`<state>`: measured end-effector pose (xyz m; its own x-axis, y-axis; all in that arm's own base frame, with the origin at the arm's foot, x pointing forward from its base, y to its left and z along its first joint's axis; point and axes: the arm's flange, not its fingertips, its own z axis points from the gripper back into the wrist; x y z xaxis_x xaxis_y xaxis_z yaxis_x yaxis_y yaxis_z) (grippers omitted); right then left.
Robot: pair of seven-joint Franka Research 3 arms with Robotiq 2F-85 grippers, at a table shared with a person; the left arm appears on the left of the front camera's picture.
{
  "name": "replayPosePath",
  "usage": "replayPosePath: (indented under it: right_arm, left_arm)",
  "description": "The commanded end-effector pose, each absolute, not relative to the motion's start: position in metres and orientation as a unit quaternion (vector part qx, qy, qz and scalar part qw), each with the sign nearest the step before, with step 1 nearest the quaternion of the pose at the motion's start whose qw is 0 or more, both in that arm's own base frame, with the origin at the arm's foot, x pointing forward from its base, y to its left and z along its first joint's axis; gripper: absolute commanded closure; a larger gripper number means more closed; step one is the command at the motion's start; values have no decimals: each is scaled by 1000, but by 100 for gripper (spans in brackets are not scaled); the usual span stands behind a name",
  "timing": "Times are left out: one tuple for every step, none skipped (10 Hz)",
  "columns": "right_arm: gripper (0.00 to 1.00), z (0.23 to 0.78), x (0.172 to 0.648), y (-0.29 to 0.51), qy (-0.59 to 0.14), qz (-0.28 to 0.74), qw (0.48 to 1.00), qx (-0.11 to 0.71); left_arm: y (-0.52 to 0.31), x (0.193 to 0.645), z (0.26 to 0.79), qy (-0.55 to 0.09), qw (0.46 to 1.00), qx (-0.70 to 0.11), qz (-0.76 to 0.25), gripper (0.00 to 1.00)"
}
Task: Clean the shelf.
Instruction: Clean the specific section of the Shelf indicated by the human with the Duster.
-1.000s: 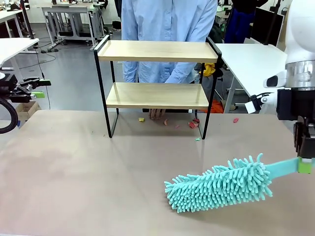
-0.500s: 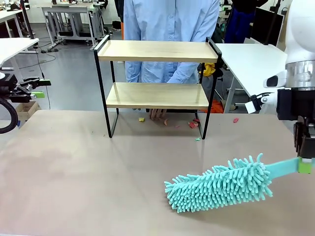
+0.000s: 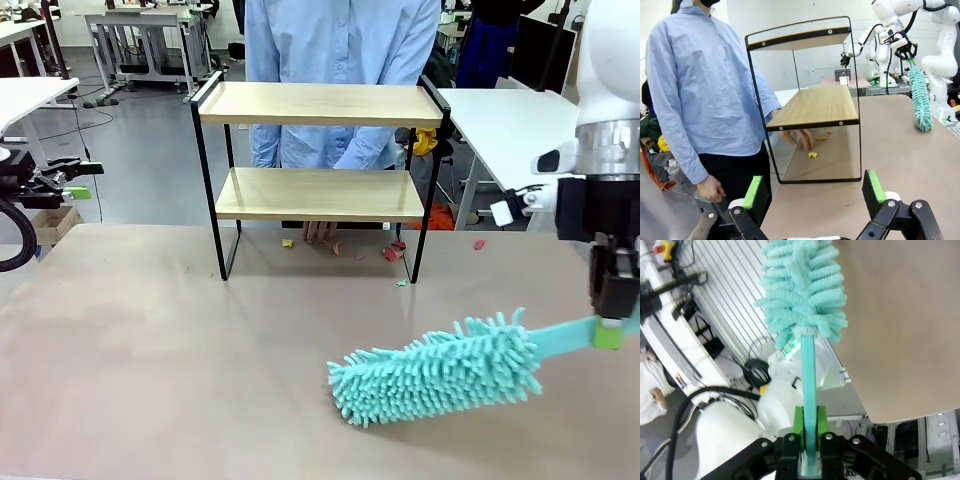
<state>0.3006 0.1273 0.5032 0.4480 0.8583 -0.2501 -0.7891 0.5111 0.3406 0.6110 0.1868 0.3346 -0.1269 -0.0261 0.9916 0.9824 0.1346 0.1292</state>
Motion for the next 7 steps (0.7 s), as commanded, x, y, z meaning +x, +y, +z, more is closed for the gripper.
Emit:
replayPosePath:
  right_arm:
    - [87,518,303,185,149,453,875,85]
    - [87,522,304,219,128,395,905,91]
    - [87,522,302,247,122,336,928,107]
    - [87,518,303,274,103,271,951,108]
    - [87,511,305,297,86,213,968,104]
    - [87,502,307,319,64,156,981,94]
    - [87,493,309,339,41,125,988,86]
  left_arm:
    - [186,610,338,-560,503,-426,-502,0]
    - [186,610,338,-560,503,-426,-502,0]
    - [186,610,338,-560,503,-426,-502,0]
    - [186,610,338,-560,503,-426,-502,0]
    - [186,610,338,-560,503,-426,-502,0]
    - [186,610,338,-560,503,-426,-502,0]
    - [186,610,338,-560,503,-426,-502,0]
